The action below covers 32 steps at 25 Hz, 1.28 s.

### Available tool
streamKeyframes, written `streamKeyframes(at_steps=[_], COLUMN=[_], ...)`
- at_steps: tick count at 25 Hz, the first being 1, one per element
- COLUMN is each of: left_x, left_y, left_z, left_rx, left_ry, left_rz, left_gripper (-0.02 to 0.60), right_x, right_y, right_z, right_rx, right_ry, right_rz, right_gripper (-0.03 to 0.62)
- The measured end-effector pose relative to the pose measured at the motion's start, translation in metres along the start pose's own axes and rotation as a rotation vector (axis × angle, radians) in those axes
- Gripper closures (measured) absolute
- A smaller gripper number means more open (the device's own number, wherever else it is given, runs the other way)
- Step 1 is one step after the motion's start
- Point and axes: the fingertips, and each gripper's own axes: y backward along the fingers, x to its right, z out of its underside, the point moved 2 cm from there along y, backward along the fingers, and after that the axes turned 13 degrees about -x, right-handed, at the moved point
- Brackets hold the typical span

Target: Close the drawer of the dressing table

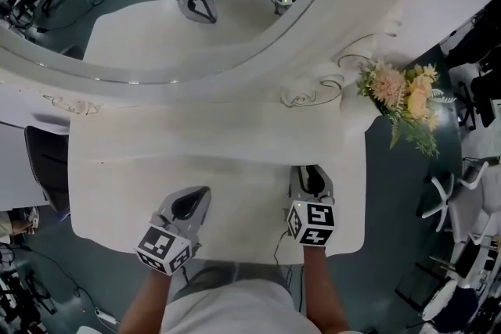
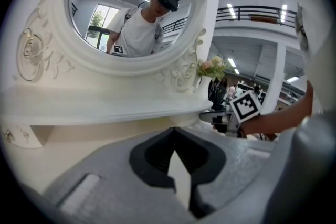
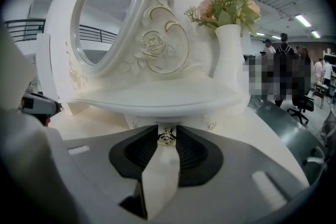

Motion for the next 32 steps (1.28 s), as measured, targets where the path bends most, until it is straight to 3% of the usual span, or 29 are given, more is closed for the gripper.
streamKeyframes(at_steps=[14,25,32], left_x=[0.014,0.011,0.009], left_y=[0.024,0.079,0.108], left_z=[0.0,-0.013,-0.018], left_rx=[0.037,0.126,0.17], left_ry=[-0.031,-0.069,-0.08], left_rz=[0.004,-0.04,-0.062], left_gripper=[0.583,0.583,0.583], right_x=[-0.013,-0.049,-0.066], right_y=[0.035,0.095,0.125], right_z=[0.017,0.004,-0.011], right_rx=[-0.01,0.056,0.1], right_ry=[0.012,0.053,0.052], right_rz=[0.01,0.031,0.028], right_gripper=[0.502,0.505,0.583])
